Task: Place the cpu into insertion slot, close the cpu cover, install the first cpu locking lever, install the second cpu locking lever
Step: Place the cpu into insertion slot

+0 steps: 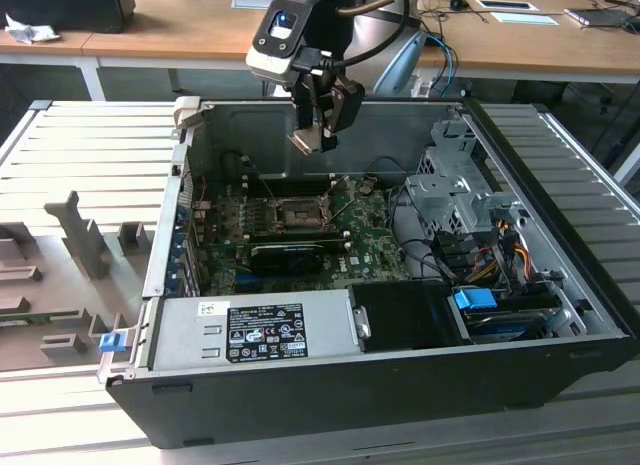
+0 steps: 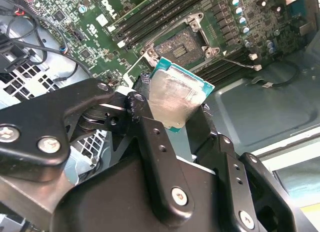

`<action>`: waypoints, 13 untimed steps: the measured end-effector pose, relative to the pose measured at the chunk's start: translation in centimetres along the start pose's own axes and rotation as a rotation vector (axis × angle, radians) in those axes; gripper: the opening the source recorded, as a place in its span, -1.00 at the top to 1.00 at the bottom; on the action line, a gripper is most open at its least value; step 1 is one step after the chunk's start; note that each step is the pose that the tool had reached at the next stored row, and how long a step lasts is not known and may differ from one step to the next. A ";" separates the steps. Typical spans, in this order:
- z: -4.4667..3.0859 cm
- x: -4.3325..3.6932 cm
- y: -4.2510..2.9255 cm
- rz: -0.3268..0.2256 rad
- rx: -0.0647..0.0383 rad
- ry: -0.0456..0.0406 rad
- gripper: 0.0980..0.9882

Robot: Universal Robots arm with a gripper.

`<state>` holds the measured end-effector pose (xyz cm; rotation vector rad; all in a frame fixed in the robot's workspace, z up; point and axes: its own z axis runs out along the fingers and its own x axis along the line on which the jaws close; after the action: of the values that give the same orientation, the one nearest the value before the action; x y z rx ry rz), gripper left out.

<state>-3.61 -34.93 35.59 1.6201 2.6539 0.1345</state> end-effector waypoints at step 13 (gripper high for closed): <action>0.06 0.00 0.00 0.066 -0.001 -0.0059 0.03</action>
<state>-3.61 -34.93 35.53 1.7058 2.5964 0.1328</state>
